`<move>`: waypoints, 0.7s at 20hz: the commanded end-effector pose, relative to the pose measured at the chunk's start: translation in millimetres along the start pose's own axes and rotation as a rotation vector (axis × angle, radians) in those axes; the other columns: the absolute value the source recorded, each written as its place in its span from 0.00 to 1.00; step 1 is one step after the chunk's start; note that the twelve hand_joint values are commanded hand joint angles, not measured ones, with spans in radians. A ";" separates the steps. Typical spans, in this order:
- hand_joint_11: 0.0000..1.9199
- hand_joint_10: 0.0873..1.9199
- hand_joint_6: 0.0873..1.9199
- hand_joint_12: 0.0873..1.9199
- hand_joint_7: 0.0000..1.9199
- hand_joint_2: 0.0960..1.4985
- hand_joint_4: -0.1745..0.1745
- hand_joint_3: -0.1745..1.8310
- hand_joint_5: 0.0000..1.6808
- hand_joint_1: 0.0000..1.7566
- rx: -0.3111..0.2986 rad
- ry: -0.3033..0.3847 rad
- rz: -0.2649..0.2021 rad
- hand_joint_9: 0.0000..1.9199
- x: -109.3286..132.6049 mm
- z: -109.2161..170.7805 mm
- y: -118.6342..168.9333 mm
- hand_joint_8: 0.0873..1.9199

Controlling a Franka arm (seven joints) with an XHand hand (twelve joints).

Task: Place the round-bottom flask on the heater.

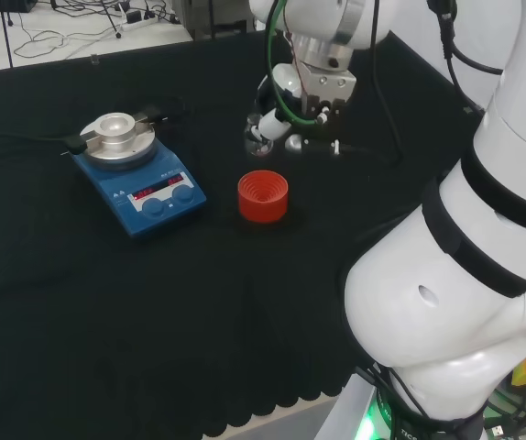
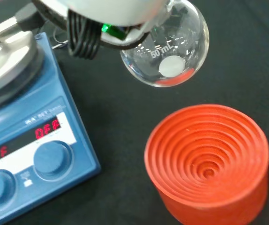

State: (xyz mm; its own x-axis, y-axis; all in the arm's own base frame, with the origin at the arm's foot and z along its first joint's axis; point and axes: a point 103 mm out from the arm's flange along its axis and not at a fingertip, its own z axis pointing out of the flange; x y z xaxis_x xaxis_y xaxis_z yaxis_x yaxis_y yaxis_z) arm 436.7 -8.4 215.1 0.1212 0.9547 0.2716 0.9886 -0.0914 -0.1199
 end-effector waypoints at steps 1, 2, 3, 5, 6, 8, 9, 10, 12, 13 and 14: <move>0.19 0.28 0.48 0.68 0.19 0.41 0.75 0.47 0.68 0.63 0.001 -0.010 -0.055 0.35 39.1 -14.8 17.1 0.32; 0.19 0.28 0.48 0.68 0.19 0.41 0.74 0.47 0.68 0.63 0.003 -0.010 -0.061 0.35 43.8 -15.5 20.3 0.32; 0.19 0.28 0.48 0.68 0.19 0.41 0.74 0.47 0.68 0.63 0.004 -0.008 -0.069 0.35 50.1 -16.4 24.7 0.32; 0.19 0.28 0.48 0.68 0.19 0.41 0.73 0.47 0.68 0.63 0.007 -0.007 -0.090 0.35 63.8 -17.5 34.4 0.32; 0.19 0.28 0.48 0.68 0.19 0.41 0.73 0.47 0.68 0.63 0.008 -0.008 -0.101 0.35 70.6 -17.9 39.4 0.32; 0.19 0.28 0.48 0.68 0.19 0.41 0.73 0.47 0.68 0.63 0.009 -0.011 -0.121 0.35 84.4 -17.9 49.1 0.32; 0.19 0.28 0.48 0.68 0.19 0.41 0.72 0.47 0.68 0.63 0.008 -0.009 -0.132 0.35 92.1 -17.9 54.5 0.32; 0.19 0.28 0.48 0.68 0.19 0.41 0.72 0.47 0.68 0.63 0.007 -0.012 -0.143 0.35 99.0 -18.0 59.4 0.32; 0.19 0.28 0.48 0.68 0.19 0.41 0.72 0.47 0.68 0.63 0.010 -0.013 -0.163 0.35 113.2 -17.4 69.3 0.32; 0.19 0.28 0.48 0.68 0.19 0.41 0.71 0.47 0.68 0.63 0.011 -0.017 -0.175 0.35 121.0 -16.7 74.1 0.32; 0.19 0.28 0.48 0.68 0.19 0.41 0.71 0.47 0.68 0.63 0.013 -0.020 -0.186 0.35 128.1 -15.7 78.2 0.32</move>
State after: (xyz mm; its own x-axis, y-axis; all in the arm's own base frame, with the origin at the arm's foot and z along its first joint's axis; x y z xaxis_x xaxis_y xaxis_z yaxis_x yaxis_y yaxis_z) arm 505.4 53.5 254.8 0.0042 0.9623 0.2718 0.9975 0.0151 -0.0688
